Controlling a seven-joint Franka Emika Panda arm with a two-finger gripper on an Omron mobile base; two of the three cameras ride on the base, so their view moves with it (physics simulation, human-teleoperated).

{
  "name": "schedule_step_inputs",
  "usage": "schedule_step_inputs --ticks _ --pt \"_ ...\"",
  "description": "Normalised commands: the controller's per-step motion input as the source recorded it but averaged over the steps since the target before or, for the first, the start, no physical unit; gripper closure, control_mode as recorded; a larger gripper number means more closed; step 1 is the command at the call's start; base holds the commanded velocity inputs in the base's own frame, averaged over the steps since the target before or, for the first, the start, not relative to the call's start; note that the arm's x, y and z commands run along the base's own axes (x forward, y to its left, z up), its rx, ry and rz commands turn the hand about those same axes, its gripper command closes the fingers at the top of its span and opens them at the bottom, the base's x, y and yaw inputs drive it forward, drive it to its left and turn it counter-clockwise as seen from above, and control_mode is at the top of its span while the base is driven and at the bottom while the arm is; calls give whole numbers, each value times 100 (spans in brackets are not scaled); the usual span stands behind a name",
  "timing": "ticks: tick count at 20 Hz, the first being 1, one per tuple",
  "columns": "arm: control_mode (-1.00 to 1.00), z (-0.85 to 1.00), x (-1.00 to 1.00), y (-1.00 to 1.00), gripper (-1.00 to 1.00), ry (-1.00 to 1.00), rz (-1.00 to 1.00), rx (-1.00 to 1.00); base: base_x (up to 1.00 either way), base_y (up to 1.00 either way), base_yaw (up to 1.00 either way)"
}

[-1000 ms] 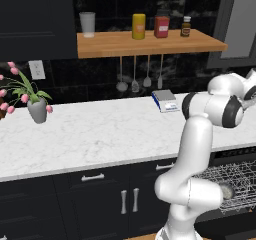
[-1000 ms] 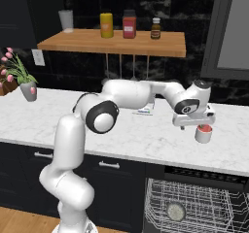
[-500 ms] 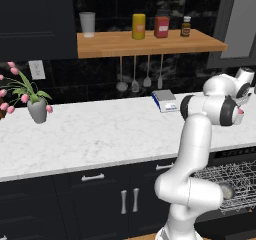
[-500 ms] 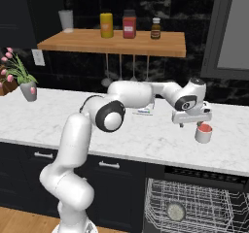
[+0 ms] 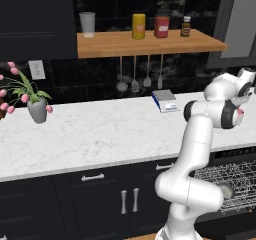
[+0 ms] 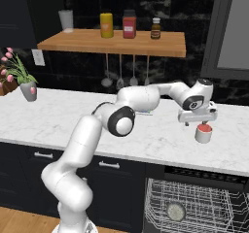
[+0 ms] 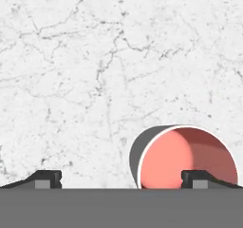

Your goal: Pick up the cup and bowl from the counter, place them in the dishwasher, and close the dishwasher door.

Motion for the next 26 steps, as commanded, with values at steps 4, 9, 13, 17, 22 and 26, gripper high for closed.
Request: schedule_step_inputs --ticks 4,9,13,17,22,26 --pt "-100 -21 -18 -7 -100 0 -1 0 0 0 0" --pt "-100 -33 -69 0 -100 0 -6 0 0 0 0" --pt "-100 -41 -31 12 -100 0 -12 0 0 0 0" --pt "-100 -9 24 16 -100 -6 -1 4 0 0 0" --pt "-100 66 -27 0 -100 -14 4 2 0 0 0" --pt "-100 35 -11 2 -100 -5 13 0 0 0 0"
